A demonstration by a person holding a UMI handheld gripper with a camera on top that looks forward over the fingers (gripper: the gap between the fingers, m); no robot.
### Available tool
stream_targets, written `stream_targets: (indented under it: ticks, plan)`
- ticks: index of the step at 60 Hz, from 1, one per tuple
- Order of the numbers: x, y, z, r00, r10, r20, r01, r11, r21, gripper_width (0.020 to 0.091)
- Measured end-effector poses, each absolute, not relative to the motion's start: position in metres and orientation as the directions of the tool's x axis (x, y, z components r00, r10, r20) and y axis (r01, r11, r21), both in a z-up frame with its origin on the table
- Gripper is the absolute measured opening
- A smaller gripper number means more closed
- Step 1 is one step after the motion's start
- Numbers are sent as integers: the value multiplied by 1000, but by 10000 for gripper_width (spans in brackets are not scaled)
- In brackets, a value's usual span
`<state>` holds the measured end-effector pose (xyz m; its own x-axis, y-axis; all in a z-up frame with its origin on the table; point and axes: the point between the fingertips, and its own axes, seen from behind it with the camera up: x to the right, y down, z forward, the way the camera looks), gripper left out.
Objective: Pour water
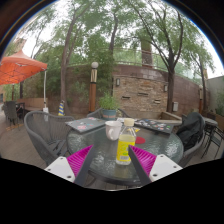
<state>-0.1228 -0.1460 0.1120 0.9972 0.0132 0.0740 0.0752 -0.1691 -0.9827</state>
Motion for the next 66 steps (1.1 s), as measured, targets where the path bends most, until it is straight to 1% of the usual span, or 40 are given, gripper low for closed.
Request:
stream_targets:
  ticks: [2,3,9,22,25,27,28,29,30,31,35,37,39,40,42,43,45,46,48,51,54,57,58,61,63,66]
  plan:
    - [-108,-140,114,995,-14,97,93,-169,-981,801]
    - [-107,-126,108,994,-29,108,101,-166,-981,800]
    - [-81,-90,99,986,-105,132,114,-161,-980,802]
    - [-66,-30,75,988,-131,77,53,-180,-982,792]
    - [-66,-18,76,990,-126,58,36,-169,-985,787]
    - [-66,-7,76,992,-118,35,16,-160,-987,758]
    - [-67,-5,76,994,-110,21,4,-159,-987,723]
    - [-69,-2,76,995,-103,6,-10,-156,-988,641]
    - [-72,-7,77,995,-98,-16,-31,-159,-987,525]
    - [-72,-7,76,995,-98,-33,-49,-158,-986,466]
    - [-67,-9,78,990,-121,-77,-92,-125,-988,465]
    - [-70,-5,77,989,-121,-81,-95,-114,-989,445]
    - [-72,-5,78,991,-108,-75,-87,-110,-990,441]
    - [-72,-5,78,993,-101,-69,-80,-108,-991,418]
    - [-75,-8,77,994,-86,-62,-72,-115,-991,417]
    - [-77,-8,77,995,-76,-58,-66,-117,-991,388]
    - [-74,-11,79,997,-54,-50,-57,-130,-990,387]
    - [-75,-12,81,998,-50,-35,-42,-133,-990,388]
    - [-72,-10,86,999,-36,-8,-13,-133,-991,359]
    - [-57,2,96,998,-42,51,46,-110,-993,359]
    - [-38,15,116,984,-61,167,161,-95,-982,360]
    - [-16,34,145,946,-71,318,312,-84,-946,358]
    - [-20,46,147,920,-90,381,374,-80,-924,358]
    - [-7,68,177,806,-116,580,575,-76,-815,356]
    - [3,83,201,696,-120,707,705,-68,-706,357]
    - [-4,111,219,479,-136,867,869,-70,-490,356]
